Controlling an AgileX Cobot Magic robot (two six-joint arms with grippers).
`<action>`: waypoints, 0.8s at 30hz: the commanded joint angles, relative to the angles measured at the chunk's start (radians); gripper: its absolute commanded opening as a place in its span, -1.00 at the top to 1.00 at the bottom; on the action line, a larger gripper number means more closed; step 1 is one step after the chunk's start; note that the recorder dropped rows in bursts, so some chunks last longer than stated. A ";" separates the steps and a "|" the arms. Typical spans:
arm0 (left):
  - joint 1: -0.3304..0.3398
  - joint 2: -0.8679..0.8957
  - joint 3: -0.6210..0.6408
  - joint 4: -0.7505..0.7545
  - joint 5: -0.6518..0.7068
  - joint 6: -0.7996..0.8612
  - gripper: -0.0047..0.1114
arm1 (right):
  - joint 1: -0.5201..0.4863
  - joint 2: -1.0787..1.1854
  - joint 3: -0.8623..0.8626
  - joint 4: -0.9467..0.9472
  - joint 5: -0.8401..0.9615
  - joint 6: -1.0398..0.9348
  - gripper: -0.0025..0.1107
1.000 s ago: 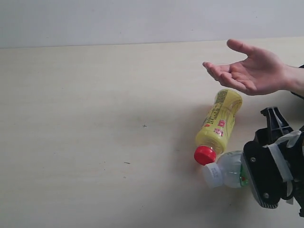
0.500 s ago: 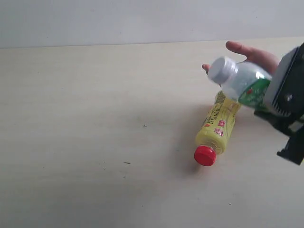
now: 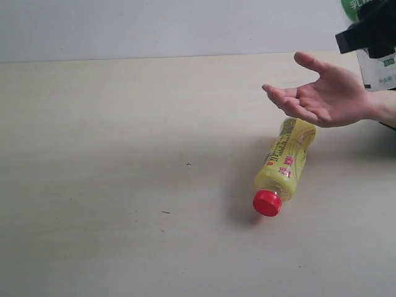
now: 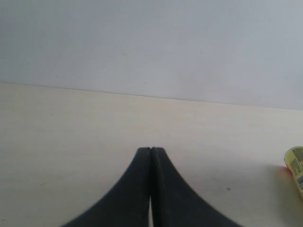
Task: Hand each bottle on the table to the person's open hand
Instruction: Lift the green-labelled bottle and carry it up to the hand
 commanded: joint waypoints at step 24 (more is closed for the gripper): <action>0.001 -0.006 0.000 0.007 -0.005 -0.004 0.92 | 0.001 0.477 -0.310 0.143 0.318 -0.110 0.57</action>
